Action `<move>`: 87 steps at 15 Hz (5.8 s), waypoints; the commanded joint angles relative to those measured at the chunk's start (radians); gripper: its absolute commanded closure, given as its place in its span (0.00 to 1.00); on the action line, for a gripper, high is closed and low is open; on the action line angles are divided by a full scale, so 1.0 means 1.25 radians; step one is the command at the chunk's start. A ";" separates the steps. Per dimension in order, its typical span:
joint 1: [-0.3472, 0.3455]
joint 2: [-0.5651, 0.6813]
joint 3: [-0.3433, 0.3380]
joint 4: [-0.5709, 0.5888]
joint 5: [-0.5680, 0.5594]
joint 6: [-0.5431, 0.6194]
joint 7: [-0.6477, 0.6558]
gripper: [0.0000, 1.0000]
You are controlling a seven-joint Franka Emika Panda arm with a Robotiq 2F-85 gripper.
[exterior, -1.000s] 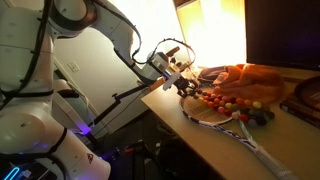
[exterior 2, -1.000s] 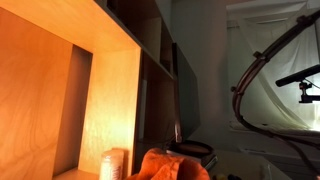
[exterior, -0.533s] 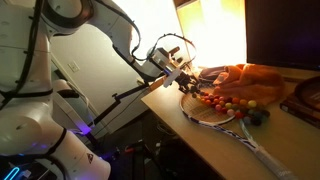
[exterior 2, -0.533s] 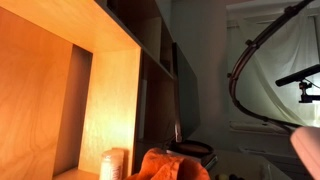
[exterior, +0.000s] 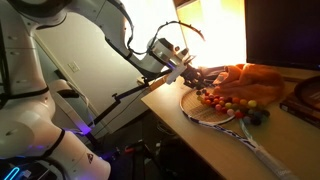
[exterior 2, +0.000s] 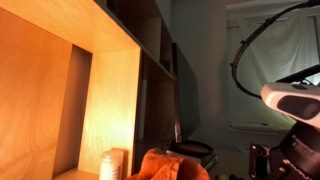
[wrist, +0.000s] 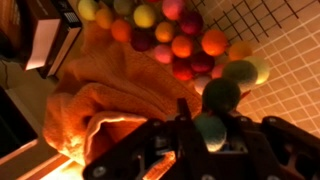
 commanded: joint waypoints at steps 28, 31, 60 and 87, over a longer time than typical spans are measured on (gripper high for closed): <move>-0.228 0.038 -0.169 -0.035 -0.059 0.262 0.034 0.00; -0.232 0.041 -0.146 -0.031 -0.040 0.255 -0.019 0.00; -0.301 0.175 -0.029 0.139 0.494 0.247 -0.709 0.98; 0.259 0.192 -0.460 0.080 0.228 0.273 -0.283 0.70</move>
